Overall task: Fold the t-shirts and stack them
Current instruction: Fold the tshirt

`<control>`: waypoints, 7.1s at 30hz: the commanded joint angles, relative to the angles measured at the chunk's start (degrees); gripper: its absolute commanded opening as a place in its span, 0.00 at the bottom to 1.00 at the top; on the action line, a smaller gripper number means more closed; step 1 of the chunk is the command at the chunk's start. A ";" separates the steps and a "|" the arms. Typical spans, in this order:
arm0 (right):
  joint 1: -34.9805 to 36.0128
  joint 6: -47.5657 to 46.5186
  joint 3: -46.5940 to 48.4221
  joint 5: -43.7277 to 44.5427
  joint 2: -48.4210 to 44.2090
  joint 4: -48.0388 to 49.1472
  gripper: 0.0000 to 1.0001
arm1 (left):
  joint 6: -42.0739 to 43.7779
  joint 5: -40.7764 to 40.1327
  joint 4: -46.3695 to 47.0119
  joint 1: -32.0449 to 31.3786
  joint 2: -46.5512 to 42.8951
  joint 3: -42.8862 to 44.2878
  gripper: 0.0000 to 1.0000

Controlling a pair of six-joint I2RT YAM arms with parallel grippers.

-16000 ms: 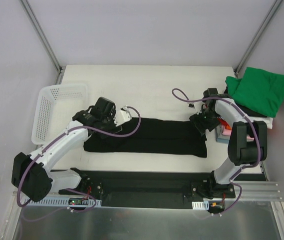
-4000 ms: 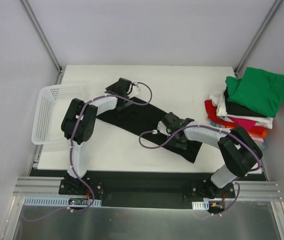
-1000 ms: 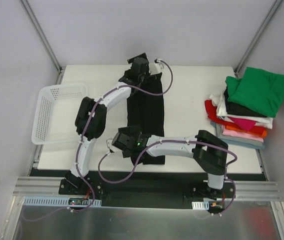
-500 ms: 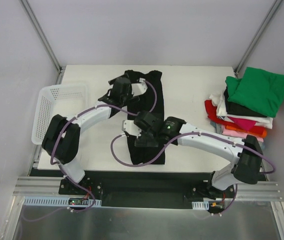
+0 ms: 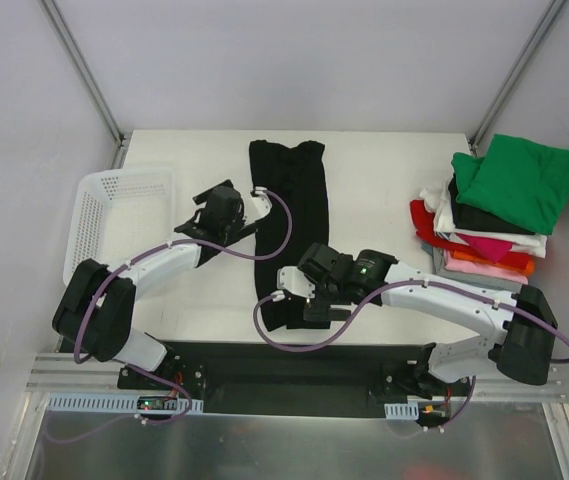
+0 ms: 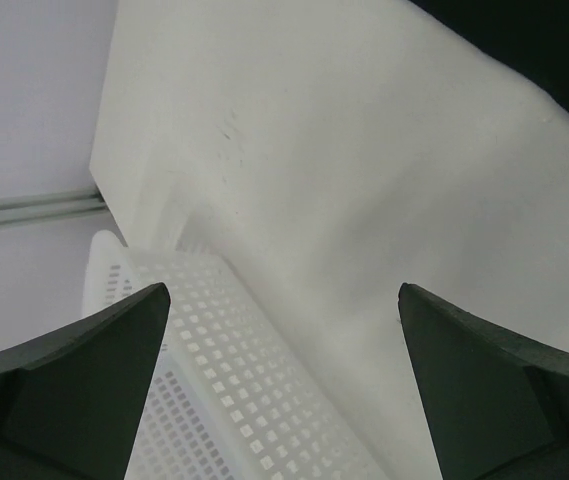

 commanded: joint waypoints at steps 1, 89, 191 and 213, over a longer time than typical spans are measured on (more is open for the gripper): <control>-0.29 0.42 -0.37 -2.45 -2.97 1.00 0.96 | -2.96 -0.34 0.66 1.70 -3.03 -2.73 0.99; -4.86 -6.44 5.61 -10.01 29.21 11.99 0.64 | -3.85 3.53 5.67 9.87 7.60 -1.86 0.99; 3.66 3.41 23.81 -12.20 11.19 -13.41 0.01 | -5.69 1.68 8.13 10.05 10.58 -0.63 0.99; 14.48 2.00 18.79 -21.18 12.68 -16.84 0.01 | -5.25 1.07 7.78 9.96 10.50 -0.54 0.99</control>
